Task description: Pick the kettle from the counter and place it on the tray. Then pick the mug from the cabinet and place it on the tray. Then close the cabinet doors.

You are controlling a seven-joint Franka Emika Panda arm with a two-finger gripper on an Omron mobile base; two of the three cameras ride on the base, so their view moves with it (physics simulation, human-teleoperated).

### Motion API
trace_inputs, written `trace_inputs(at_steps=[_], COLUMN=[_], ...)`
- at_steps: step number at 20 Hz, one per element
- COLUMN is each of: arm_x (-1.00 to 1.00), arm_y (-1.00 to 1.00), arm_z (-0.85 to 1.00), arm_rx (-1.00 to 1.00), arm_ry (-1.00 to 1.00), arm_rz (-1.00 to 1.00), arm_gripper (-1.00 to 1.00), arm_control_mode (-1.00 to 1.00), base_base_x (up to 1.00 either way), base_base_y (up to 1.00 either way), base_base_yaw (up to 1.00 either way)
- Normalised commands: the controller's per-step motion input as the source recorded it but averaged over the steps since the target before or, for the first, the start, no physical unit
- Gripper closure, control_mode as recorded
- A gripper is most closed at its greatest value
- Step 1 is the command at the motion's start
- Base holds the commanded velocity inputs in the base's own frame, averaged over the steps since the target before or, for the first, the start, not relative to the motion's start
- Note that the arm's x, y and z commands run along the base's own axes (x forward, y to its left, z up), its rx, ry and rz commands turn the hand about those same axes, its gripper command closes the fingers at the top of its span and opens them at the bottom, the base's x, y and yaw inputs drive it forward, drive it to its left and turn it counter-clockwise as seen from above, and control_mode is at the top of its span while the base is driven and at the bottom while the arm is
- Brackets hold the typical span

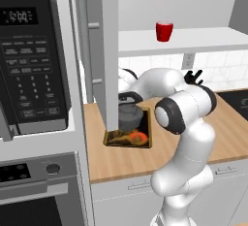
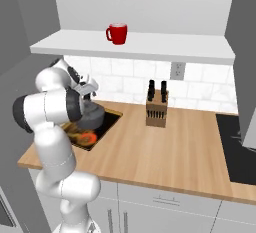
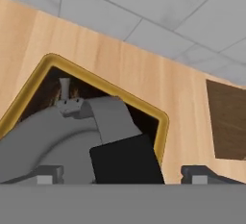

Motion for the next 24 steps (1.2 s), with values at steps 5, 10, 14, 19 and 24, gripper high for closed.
trace_inputs(at_steps=[5, 10, 14, 19, 24], arm_x=[-0.34, -0.35, -0.51, -0.6, -0.53], arm_y=[0.1, 0.0, 0.0, -0.06, -0.16], arm_z=[-0.16, -0.01, 0.11, 0.66, 0.76], arm_rx=[0.0, 0.0, 0.03, 0.11, 0.12], arm_ry=[-0.21, -0.28, -0.26, -0.2, -0.13], arm_rz=[0.0, -0.02, -0.07, -0.14, -0.12], arm_gripper=[-1.0, -1.0, -1.0, -1.0, -1.0], arm_control_mode=[-1.0, -1.0, -1.0, -1.0, -1.0], base_base_x=[0.0, 0.0, 0.0, 0.0, 0.0], base_base_y=[0.0, 0.0, 0.0, 0.0, 0.0], base_base_yaw=[0.0, 0.0, 0.0, 0.0, 0.0])
